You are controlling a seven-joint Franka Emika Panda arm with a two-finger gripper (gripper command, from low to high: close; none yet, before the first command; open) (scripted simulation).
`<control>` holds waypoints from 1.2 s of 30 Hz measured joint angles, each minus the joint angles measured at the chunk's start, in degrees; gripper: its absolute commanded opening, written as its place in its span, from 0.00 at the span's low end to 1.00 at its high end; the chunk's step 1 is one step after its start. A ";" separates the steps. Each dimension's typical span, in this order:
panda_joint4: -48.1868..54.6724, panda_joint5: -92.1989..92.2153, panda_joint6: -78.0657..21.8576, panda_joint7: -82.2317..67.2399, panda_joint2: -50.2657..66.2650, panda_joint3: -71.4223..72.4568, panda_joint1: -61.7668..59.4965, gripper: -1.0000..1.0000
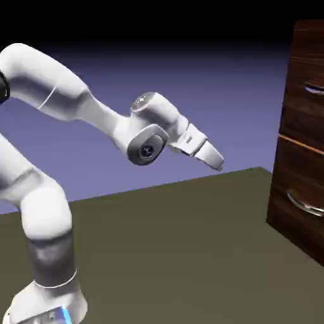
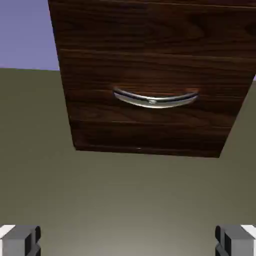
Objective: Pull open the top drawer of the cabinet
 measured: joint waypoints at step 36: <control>37.70 89.70 -23.30 16.16 67.83 -65.39 35.49 0.50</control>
